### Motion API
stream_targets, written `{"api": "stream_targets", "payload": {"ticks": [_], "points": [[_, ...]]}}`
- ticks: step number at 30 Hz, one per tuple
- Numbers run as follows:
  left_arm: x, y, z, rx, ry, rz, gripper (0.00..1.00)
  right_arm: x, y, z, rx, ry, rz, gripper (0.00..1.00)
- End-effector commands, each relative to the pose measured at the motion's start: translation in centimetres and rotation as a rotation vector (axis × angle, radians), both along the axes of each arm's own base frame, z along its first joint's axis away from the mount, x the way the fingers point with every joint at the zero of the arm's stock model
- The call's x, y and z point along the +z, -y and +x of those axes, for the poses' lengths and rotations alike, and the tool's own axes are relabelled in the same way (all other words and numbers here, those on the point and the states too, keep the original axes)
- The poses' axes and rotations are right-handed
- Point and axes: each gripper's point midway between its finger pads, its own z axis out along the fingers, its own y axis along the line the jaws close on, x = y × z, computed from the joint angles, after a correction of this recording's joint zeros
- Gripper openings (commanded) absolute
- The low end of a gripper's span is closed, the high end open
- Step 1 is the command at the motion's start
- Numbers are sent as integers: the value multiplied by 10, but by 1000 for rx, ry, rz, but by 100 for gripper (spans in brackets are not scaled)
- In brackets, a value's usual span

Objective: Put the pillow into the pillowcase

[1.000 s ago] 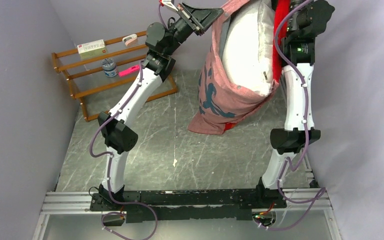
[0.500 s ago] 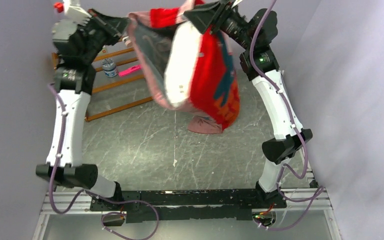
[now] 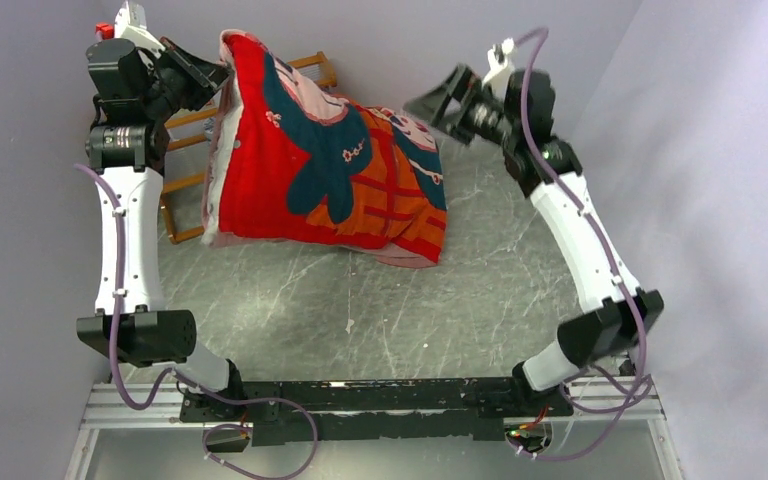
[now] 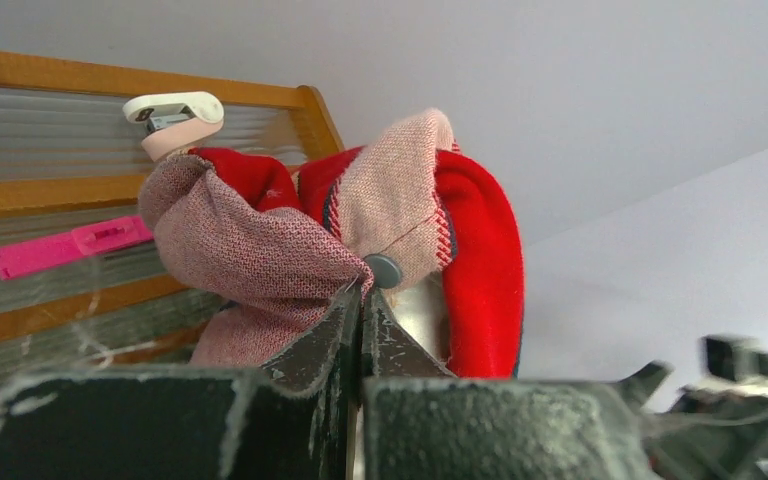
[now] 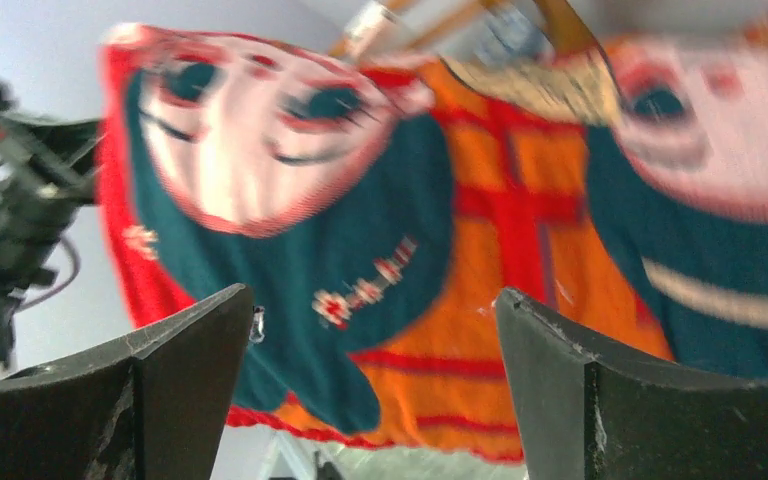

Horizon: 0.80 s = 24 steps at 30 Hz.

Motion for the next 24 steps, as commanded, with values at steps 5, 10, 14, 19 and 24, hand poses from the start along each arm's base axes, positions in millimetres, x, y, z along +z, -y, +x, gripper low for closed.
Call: {"api": "stream_targets", "payload": {"ticks": [5, 10, 14, 19, 24], "points": [[54, 19, -31, -86, 177, -12, 5, -122, 41, -46, -325, -425, 273, 100], [56, 17, -33, -78, 180, -2, 5, -156, 22, -33, -307, -488, 364, 99], [57, 18, -35, -77, 185, -3, 5, -186, -5, -15, -339, -583, 371, 99], [65, 21, -36, -96, 221, -37, 5, -205, -30, 11, -372, -591, 431, 67], [89, 31, -38, -157, 288, -117, 5, -158, -15, 45, -425, -441, 417, 0]]}}
